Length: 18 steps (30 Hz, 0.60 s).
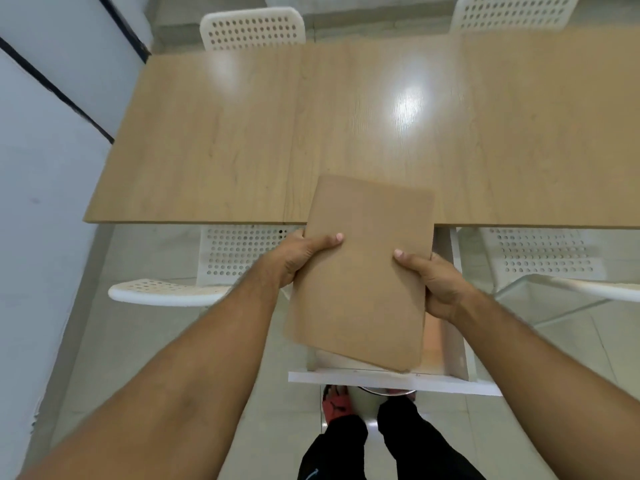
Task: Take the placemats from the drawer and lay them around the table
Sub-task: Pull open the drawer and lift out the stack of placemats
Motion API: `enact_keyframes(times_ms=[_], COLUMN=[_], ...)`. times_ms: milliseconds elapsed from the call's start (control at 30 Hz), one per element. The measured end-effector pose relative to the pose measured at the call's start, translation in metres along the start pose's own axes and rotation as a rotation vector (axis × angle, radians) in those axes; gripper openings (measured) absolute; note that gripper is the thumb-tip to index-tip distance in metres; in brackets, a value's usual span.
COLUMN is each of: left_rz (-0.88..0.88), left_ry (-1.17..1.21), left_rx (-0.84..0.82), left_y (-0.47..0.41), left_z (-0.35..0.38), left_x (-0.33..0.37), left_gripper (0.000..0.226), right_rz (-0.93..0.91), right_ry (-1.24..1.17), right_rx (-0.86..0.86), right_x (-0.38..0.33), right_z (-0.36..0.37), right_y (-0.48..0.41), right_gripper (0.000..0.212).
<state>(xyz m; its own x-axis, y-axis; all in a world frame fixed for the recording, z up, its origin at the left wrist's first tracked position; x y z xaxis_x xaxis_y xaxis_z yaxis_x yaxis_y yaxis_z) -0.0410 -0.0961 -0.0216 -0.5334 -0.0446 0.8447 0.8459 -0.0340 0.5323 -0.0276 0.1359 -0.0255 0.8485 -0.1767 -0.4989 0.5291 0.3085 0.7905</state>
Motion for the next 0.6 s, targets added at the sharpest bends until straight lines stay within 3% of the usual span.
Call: enact_keyframes(times_ms=[167, 267, 400, 500, 600], left_rz=[0.1, 0.124, 0.085, 0.016, 0.065], left_ry=[-0.164, -0.313, -0.379, -0.108, 0.277], left_rx=[0.009, 0.056, 0.147, 0.176, 0.189], left_y=[-0.019, -0.038, -0.073, -0.1, -0.121], left_z=[0.015, 0.017, 0.012, 0.009, 0.019], left_x=[0.07, 0.095, 0.1, 0.089, 0.086], left_gripper=[0.073, 0.063, 0.058, 0.043, 0.021], right_rz=[-0.189, -0.261, -0.213, -0.154, -0.099], right_ry=[-0.163, -0.312, -0.494, -0.577, -0.624], right_rx=[0.074, 0.128, 0.194, 0.192, 0.219], right_x=[-0.051, -0.082, -0.11, -0.128, -0.144], right_z=[0.007, 0.001, -0.017, -0.025, -0.03], right_y=[0.012, 0.009, -0.013, -0.036, -0.057], right_gripper=[0.015, 0.024, 0.034, 0.037, 0.031])
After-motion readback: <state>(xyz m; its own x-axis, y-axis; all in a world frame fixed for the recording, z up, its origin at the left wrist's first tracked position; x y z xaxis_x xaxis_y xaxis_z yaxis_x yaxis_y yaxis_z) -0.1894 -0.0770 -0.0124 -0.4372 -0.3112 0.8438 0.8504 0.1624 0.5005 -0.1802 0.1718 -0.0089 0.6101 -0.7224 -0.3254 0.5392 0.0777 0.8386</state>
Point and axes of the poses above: each hand's wrist, its own y-axis away from the middle knuckle, its own z-axis out of the palm, x = y × z, the point moved 7 cm from there along -y, towards the middle knuckle, and after that the axes turned 11 degrees about z, right-handed, at the moved point
